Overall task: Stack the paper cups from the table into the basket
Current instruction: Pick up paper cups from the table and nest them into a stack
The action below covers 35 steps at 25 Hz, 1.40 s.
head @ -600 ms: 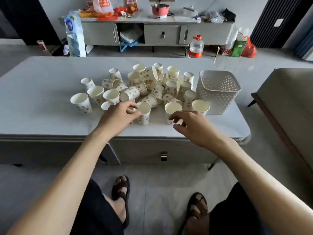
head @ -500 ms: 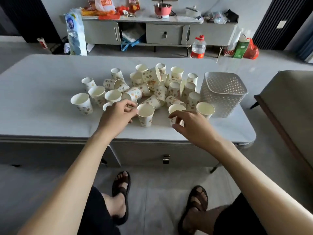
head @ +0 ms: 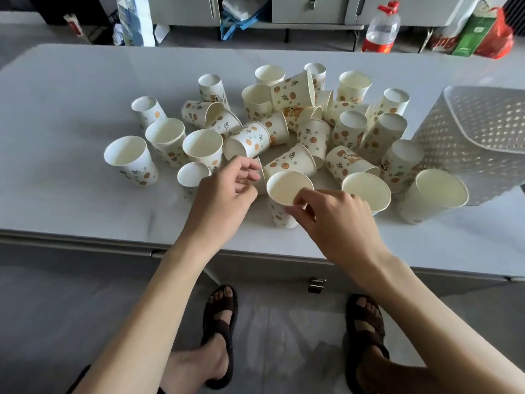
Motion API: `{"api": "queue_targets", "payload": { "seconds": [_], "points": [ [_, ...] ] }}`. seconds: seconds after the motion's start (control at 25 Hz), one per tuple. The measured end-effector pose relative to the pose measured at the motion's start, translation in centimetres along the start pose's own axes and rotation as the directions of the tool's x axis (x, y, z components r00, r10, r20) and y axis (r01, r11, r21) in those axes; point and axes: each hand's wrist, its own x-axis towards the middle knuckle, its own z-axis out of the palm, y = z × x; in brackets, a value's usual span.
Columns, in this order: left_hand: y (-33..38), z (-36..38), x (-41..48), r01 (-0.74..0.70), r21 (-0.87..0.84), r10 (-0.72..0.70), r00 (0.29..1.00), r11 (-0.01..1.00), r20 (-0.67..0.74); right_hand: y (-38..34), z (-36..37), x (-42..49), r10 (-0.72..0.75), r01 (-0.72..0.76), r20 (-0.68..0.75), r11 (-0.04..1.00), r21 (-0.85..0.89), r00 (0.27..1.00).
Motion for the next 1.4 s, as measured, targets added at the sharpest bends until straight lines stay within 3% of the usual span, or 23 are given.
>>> {"api": "queue_targets", "payload": {
  "seconds": [0.08,0.2,0.28,0.32,0.36,0.44,0.52,0.64,0.76,0.84,0.88,0.92,1.0,1.04,1.2,1.4],
  "points": [
    [-0.4,0.1,-0.3,0.031,-0.022,-0.028,0.993,0.999,0.118,0.6,-0.6,-0.2,0.065,-0.058,-0.031,0.983,0.173,0.997],
    [-0.8,0.3,-0.7,0.134,-0.236,-0.044,0.935,0.962,0.352,0.8,-1.6,0.1,0.178,-0.175,0.053,0.790,0.588,0.983],
    [-0.7,1.0,-0.7,0.153,-0.243,-0.060,0.935,0.958,0.349,0.1,-2.2,0.1,0.081,-0.167,0.156,0.710,0.684,0.984],
    [-0.7,1.4,-0.5,0.163,-0.244,-0.082,0.947,0.956,0.311,-0.2,-2.3,-0.1,0.029,-0.130,0.158,0.723,0.679,0.987],
    [-0.7,1.7,-0.2,0.179,-0.241,-0.110,0.956,0.954,0.272,-0.2,-2.4,-0.2,0.017,-0.074,0.095,0.772,0.632,0.995],
    [-0.6,2.2,0.4,0.196,-0.199,-0.148,0.961,0.960,0.235,1.0,-2.8,-0.4,0.082,-0.016,-0.174,0.936,0.352,0.981],
    [-0.7,2.7,0.8,0.193,-0.144,-0.158,0.961,0.970,0.225,2.8,-3.6,-1.1,0.165,-0.168,-0.299,0.986,0.017,0.940],
    [-0.7,3.6,0.9,0.167,-0.091,-0.141,0.960,0.982,0.240,4.7,-3.6,-2.7,0.308,-0.320,-0.090,0.925,-0.207,0.947],
    [-0.8,3.8,0.7,0.135,-0.026,-0.123,0.953,0.990,0.278,5.0,-3.0,-3.0,0.273,-0.276,-0.044,0.934,-0.227,0.961],
    [-1.0,3.6,0.5,0.100,-0.017,-0.090,0.947,0.995,0.308,5.4,-3.7,-2.4,0.221,-0.242,-0.176,0.964,-0.108,0.959],
    [-1.0,3.6,0.5,0.087,-0.021,-0.076,0.942,0.996,0.327,5.6,-4.1,-2.1,0.239,-0.237,-0.253,0.971,0.037,0.938],
    [-1.0,3.6,0.6,0.075,-0.024,-0.063,0.937,0.997,0.344,5.9,-4.2,-1.7,0.293,-0.226,-0.278,0.942,0.249,0.915],
    [-1.1,3.8,0.7,0.046,-0.020,-0.035,0.928,0.999,0.371,5.6,-4.0,-1.2,0.364,-0.189,-0.181,0.775,0.603,0.914],
    [-1.2,3.8,0.7,0.025,-0.011,-0.019,0.925,1.000,0.378,5.0,-3.6,-1.1,0.344,-0.175,-0.136,0.734,0.656,0.929],
    [-1.9,3.6,1.1,0.012,0.026,-0.020,0.934,1.000,0.356,3.3,-2.3,-1.1,0.184,-0.135,-0.012,0.763,0.632,0.983],
    [-1.5,4.1,1.1,-0.012,-0.003,0.012,0.952,1.000,0.305,2.0,-1.6,-1.1,0.008,-0.130,0.175,0.705,0.697,0.984]
  ]
}}
